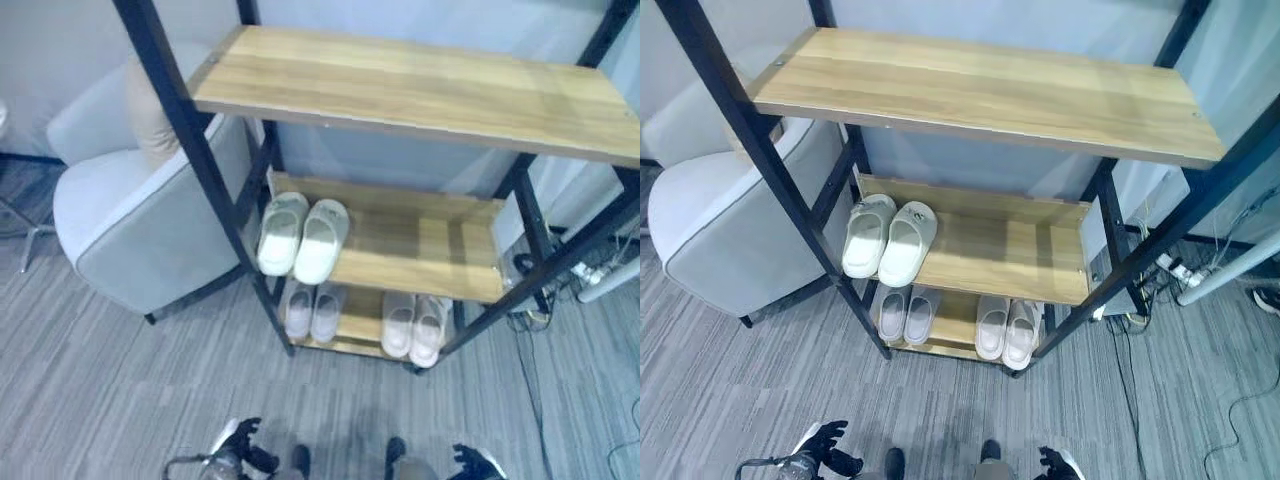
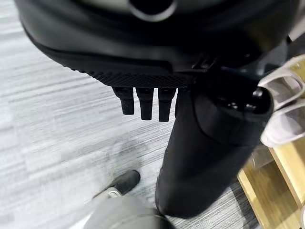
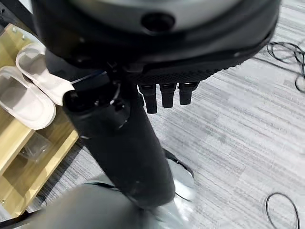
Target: Arrange the slippers neatly on the shoe rack.
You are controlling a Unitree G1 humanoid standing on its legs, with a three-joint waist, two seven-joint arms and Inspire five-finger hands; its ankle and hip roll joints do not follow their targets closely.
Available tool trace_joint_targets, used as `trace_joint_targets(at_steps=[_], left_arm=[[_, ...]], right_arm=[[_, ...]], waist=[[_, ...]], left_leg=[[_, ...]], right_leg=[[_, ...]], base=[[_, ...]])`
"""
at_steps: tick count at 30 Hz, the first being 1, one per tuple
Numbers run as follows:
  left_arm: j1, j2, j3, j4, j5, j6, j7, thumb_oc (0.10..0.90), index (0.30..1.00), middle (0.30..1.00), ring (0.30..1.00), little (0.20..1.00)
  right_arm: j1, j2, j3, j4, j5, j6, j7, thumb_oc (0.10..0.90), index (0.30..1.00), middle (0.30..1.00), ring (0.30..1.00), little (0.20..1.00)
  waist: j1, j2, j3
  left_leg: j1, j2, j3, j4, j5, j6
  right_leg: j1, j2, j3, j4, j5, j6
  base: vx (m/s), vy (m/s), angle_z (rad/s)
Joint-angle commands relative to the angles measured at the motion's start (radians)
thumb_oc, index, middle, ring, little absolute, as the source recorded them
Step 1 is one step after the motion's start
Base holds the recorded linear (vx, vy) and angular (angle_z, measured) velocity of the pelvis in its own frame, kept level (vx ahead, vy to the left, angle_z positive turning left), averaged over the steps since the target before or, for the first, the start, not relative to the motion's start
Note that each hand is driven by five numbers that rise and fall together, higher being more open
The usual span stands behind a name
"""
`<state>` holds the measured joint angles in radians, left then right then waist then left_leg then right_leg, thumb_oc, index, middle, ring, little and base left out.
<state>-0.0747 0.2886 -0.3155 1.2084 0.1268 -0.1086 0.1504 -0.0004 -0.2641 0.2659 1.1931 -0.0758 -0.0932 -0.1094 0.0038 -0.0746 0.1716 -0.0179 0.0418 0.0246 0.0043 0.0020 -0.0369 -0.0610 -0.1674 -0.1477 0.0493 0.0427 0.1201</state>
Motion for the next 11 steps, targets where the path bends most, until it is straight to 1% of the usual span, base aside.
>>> trace_joint_targets(at_steps=[1, 3, 5, 11], left_arm=[[-0.027, -0.038, 0.008, 0.008, 0.026, -0.022, 0.005, 0.8, 0.9, 0.9, 0.9, 0.9], [-0.025, -0.041, 0.014, 0.014, 0.025, -0.023, 0.004, 0.8, 0.9, 0.9, 0.9, 0.9], [-0.029, -0.046, 0.012, 0.018, 0.028, -0.023, 0.003, 0.8, 0.9, 0.9, 0.9, 0.9], [-0.032, -0.064, -0.012, 0.012, 0.041, -0.024, -0.004, 0.8, 0.9, 0.9, 0.9, 0.9]], right_arm=[[-0.004, -0.016, 0.03, -0.023, -0.009, -0.016, -0.014, 0.8, 0.9, 0.9, 0.9, 0.9], [-0.005, -0.018, 0.041, -0.019, -0.023, -0.016, -0.016, 0.8, 0.9, 0.9, 0.9, 0.9], [-0.004, -0.023, 0.05, -0.013, -0.041, -0.015, -0.021, 0.8, 0.9, 0.9, 0.9, 0.9], [0.009, -0.024, 0.072, 0.035, -0.083, -0.003, -0.023, 0.8, 0.9, 0.9, 0.9, 0.9]], waist=[[0.018, -0.006, -0.093], [0.019, -0.006, -0.106], [0.016, -0.007, -0.111], [0.003, -0.002, -0.114]], left_leg=[[-0.037, -0.048, 0.03, -0.062, -0.014, 0.016], [-0.042, -0.038, 0.037, -0.08, 0.003, 0.002], [-0.043, -0.031, 0.034, -0.088, 0.01, -0.006], [-0.021, -0.015, 0.023, -0.091, 0.021, -0.018]], right_leg=[[0.072, 0.055, 0.011, -0.021, -0.09, 0.028], [0.09, 0.065, 0.015, -0.081, -0.083, 0.026], [0.102, 0.071, 0.015, -0.112, -0.077, 0.025], [0.124, 0.083, 0.005, -0.126, -0.073, 0.012]], base=[[-0.04, -0.074, -0.13], [-0.06, -0.061, -0.22], [-0.07, -0.051, -0.18], [-0.02, -0.037, 0.07]])
